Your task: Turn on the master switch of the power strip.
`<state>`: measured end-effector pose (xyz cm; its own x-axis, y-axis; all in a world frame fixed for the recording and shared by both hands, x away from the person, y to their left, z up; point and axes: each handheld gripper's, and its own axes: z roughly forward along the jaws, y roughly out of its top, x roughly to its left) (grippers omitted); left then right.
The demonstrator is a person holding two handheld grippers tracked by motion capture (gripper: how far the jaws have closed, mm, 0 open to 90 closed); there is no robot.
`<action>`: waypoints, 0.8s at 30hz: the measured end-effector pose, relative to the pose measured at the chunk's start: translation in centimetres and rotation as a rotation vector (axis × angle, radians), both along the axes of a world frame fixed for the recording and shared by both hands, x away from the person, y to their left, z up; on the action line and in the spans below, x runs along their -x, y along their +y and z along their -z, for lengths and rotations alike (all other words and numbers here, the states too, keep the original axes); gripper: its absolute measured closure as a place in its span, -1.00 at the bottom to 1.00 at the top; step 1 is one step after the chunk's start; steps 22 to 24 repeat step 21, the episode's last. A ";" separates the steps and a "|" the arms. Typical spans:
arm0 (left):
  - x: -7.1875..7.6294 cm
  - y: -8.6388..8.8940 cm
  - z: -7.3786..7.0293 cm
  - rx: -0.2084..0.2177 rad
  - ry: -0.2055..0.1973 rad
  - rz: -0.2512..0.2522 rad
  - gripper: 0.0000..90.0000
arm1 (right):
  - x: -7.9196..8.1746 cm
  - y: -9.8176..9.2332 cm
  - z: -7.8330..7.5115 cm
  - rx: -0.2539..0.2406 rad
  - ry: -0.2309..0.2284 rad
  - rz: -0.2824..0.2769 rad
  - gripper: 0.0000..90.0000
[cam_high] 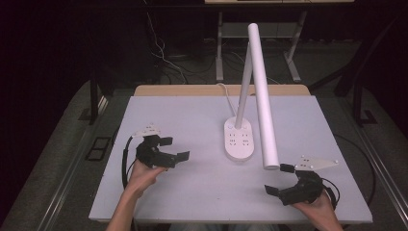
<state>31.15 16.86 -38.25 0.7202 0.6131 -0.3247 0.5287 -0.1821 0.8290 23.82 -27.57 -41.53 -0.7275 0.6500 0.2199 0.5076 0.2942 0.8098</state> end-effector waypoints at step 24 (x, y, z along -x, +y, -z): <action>5.2 1.1 3.6 -0.021 0.008 0.032 -1.00 | 0.2 0.3 0.1 0.001 0.013 -0.003 -0.99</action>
